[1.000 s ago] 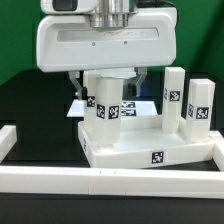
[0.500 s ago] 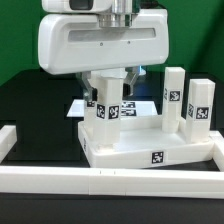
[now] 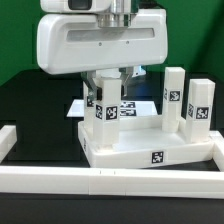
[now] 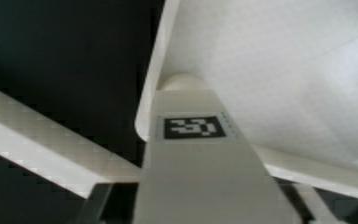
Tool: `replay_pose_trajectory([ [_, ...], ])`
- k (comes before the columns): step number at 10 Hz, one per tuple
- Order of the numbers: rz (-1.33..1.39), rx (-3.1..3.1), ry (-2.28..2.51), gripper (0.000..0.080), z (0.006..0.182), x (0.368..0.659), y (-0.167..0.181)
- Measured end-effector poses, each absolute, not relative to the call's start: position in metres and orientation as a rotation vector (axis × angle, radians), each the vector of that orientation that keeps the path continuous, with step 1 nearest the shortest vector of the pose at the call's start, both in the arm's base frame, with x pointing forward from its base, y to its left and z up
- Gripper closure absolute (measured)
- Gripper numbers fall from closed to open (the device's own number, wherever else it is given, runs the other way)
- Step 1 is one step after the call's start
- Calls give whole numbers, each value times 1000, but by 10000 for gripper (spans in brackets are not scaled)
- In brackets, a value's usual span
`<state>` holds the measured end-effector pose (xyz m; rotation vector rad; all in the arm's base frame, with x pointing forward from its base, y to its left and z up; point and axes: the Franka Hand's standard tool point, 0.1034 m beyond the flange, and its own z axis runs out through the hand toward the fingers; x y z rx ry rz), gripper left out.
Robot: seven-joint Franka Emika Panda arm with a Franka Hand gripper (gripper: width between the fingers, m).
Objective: Assemble desk
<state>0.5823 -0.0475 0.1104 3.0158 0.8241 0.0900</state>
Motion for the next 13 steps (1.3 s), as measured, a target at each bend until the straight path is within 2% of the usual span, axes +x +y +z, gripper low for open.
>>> replay_pose_trajectory([
  [4,86,3127,414,510,109,580,-52],
  [8,84,3176,-324,509,109,578,-52],
  [13,86,3060,-955,509,110,582,-42],
])
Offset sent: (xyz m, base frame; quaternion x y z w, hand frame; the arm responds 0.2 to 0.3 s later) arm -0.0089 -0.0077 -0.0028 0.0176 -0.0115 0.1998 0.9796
